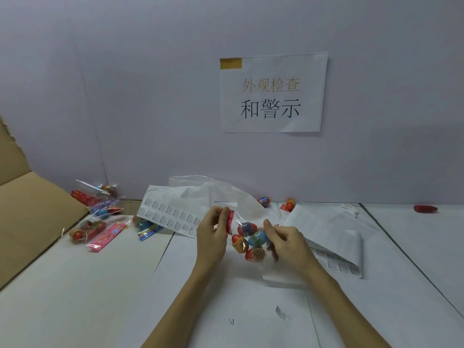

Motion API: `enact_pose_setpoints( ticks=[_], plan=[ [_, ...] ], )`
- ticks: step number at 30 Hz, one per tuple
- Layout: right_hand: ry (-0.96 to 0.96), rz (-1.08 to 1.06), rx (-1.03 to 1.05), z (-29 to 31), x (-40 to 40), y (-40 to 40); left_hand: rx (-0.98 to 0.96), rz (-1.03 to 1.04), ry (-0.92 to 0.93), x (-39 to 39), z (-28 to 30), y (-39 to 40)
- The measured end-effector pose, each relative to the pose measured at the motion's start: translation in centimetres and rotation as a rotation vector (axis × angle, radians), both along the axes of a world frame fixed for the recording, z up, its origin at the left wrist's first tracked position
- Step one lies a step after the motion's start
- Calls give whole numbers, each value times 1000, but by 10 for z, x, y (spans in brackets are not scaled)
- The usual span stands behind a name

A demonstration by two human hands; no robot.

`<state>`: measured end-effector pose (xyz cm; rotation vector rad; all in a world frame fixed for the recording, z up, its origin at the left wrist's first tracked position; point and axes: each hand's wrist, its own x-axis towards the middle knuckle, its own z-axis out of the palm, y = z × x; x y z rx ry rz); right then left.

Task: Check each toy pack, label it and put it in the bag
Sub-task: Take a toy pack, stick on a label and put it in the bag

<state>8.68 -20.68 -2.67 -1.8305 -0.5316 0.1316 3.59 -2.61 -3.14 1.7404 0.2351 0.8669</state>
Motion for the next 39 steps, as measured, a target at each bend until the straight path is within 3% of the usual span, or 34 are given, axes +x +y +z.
enact_pose_setpoints(
  ticks=[4, 7, 10, 12, 14, 19, 23, 27, 31, 36, 39],
  plan=[
    [12, 17, 16, 0, -3, -4, 121, 65, -22, -2, -2, 1],
    [-56, 30, 53, 2, -4, -3, 82, 144, -6, -1, -5, 4],
    [-124, 65, 86, 1, -5, -1, -222, 27, 97, -1, 2, 3],
    [-150, 108, 85, 1, -6, -2, -571, -228, 159, -3, 10, 1],
    [-152, 142, 56, 0, -7, -3, -733, -419, 143, -4, 12, 1],
    [-16, 166, 236, 10, -9, -1, -549, -244, 90, -6, 7, 2],
    [167, 64, 383, 14, -8, 2, -530, -288, 99, -7, 7, 2],
    [210, -4, 350, 10, -5, 2, -512, -300, 134, -8, 9, -5],
    [187, -58, 292, 5, -2, 3, -375, -243, 139, -10, 10, -3],
    [288, 3, 310, 6, -2, 1, -315, -198, 122, -9, 9, 0],
    [67, -94, 175, 3, 1, -1, -311, -180, 102, -8, 8, -1]
  ],
)
